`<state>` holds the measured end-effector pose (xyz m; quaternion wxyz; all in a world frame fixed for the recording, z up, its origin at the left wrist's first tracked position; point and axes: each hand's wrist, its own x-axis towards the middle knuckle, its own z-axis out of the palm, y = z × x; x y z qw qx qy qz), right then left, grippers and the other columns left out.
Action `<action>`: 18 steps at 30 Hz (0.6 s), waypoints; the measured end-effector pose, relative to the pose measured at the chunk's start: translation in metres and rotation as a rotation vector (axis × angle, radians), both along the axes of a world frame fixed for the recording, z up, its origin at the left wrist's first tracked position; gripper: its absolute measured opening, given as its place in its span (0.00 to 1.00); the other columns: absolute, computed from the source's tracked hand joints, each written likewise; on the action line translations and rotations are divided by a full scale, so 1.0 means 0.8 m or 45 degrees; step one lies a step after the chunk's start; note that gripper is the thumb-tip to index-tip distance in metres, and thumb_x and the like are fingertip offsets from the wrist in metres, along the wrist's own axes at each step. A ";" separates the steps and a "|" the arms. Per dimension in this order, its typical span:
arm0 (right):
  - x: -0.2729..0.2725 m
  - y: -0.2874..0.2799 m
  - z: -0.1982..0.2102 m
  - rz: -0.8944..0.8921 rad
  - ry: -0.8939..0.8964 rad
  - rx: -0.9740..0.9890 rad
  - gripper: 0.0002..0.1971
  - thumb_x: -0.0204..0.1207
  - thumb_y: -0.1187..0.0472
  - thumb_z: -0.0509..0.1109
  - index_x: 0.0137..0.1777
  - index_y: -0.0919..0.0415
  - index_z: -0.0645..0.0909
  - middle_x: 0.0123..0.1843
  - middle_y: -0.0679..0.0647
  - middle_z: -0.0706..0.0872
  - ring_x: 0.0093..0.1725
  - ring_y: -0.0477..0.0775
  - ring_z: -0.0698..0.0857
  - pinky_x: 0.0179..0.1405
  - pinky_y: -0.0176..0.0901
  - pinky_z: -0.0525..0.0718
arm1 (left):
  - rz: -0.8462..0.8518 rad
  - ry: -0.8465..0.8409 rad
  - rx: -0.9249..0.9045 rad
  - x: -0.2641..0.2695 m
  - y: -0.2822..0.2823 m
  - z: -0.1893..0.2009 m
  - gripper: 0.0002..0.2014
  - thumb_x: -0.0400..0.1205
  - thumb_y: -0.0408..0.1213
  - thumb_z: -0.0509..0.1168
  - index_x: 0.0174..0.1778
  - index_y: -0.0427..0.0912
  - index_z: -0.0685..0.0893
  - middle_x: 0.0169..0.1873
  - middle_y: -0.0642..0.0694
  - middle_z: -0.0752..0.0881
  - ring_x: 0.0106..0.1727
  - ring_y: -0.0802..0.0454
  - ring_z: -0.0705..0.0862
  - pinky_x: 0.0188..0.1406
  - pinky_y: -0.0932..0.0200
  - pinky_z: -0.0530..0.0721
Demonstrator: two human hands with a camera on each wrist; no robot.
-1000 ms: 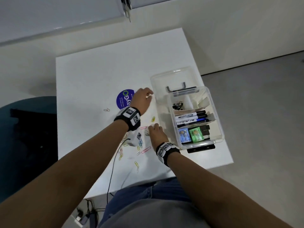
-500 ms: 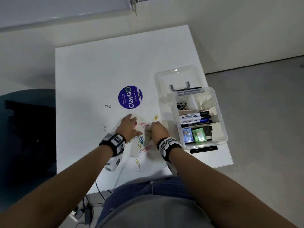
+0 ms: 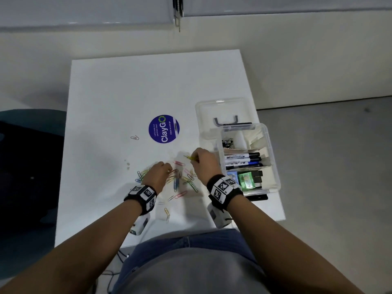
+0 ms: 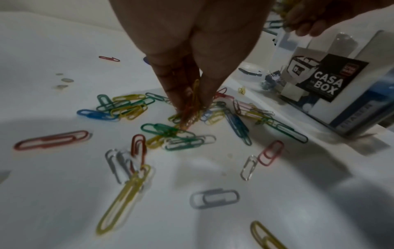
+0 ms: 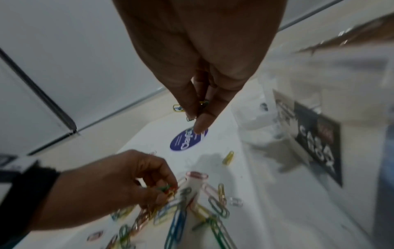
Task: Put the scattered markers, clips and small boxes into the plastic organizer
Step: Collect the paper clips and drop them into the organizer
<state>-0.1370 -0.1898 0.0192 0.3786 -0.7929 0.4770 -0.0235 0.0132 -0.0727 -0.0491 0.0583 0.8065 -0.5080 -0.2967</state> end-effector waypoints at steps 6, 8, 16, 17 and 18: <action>-0.041 -0.039 0.054 -0.226 -0.297 -0.013 0.03 0.79 0.67 0.70 0.49 0.60 0.81 0.46 0.56 0.88 0.41 0.55 0.88 0.43 0.48 0.89 | 0.161 0.087 -0.113 0.004 -0.010 0.022 0.10 0.82 0.29 0.64 0.57 0.40 0.86 0.50 0.40 0.85 0.52 0.44 0.85 0.48 0.61 0.76; -0.064 -0.062 0.069 -0.345 -0.315 -0.082 0.03 0.79 0.66 0.70 0.50 0.61 0.82 0.46 0.54 0.88 0.41 0.53 0.88 0.40 0.39 0.87 | 0.185 0.121 -0.174 0.003 -0.017 0.037 0.09 0.82 0.30 0.65 0.55 0.41 0.87 0.48 0.41 0.86 0.51 0.43 0.86 0.49 0.56 0.81; -0.138 -0.158 0.056 -0.376 0.260 -0.214 0.07 0.77 0.73 0.64 0.50 0.67 0.84 0.50 0.63 0.88 0.52 0.63 0.86 0.51 0.45 0.82 | 0.272 0.420 -0.479 -0.040 -0.072 0.117 0.08 0.80 0.31 0.69 0.54 0.43 0.87 0.47 0.45 0.87 0.47 0.54 0.84 0.52 0.61 0.83; -0.139 -0.164 0.055 -0.332 0.322 -0.183 0.09 0.77 0.72 0.64 0.52 0.68 0.84 0.52 0.64 0.88 0.55 0.64 0.86 0.53 0.45 0.82 | 0.245 0.449 -0.512 -0.049 -0.082 0.126 0.08 0.80 0.31 0.69 0.54 0.43 0.88 0.47 0.46 0.87 0.47 0.54 0.84 0.52 0.61 0.83; -0.138 -0.168 0.053 -0.286 0.360 -0.153 0.10 0.77 0.71 0.66 0.55 0.67 0.84 0.55 0.63 0.88 0.58 0.63 0.86 0.56 0.44 0.81 | 0.228 0.477 -0.540 -0.057 -0.092 0.134 0.09 0.80 0.32 0.69 0.54 0.43 0.88 0.48 0.46 0.87 0.48 0.53 0.84 0.52 0.61 0.82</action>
